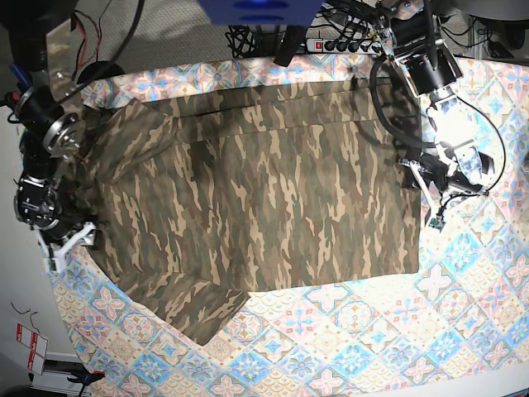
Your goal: Fold the T-shirt properly
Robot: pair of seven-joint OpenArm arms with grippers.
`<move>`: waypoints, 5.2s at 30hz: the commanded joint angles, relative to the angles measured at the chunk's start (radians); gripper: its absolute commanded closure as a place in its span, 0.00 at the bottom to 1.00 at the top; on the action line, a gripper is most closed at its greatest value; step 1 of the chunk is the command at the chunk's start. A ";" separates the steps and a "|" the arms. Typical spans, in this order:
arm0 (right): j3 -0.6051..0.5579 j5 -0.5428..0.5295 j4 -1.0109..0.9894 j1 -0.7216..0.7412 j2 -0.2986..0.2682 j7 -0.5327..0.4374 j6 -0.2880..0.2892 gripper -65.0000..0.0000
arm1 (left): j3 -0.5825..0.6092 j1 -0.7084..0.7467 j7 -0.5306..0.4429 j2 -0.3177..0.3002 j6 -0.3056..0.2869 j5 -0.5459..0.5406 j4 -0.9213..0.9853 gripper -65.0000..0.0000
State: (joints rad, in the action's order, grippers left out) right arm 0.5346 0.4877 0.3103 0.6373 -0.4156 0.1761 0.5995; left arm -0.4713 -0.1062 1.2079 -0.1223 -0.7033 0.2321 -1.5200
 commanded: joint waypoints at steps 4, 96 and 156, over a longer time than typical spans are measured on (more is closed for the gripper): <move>0.003 -0.016 -0.076 0.028 -0.068 -0.077 0.007 0.34 | -0.001 0.006 -0.007 -0.010 0.005 -0.003 -0.018 0.59; 0.038 -0.019 0.105 -0.084 0.011 -0.178 0.013 0.26 | 0.004 0.012 -0.007 -0.009 0.005 -0.001 -0.012 0.59; -0.026 -0.014 -0.115 -0.073 -0.032 -0.280 -0.092 0.26 | -0.037 -0.250 -0.534 -0.136 0.005 -0.009 0.754 0.59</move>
State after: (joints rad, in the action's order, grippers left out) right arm 0.5083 0.4828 0.1814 0.5381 -0.4301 -0.0868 0.5034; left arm -0.5159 -0.3485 0.6388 -0.2634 -0.6827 0.2192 -0.7776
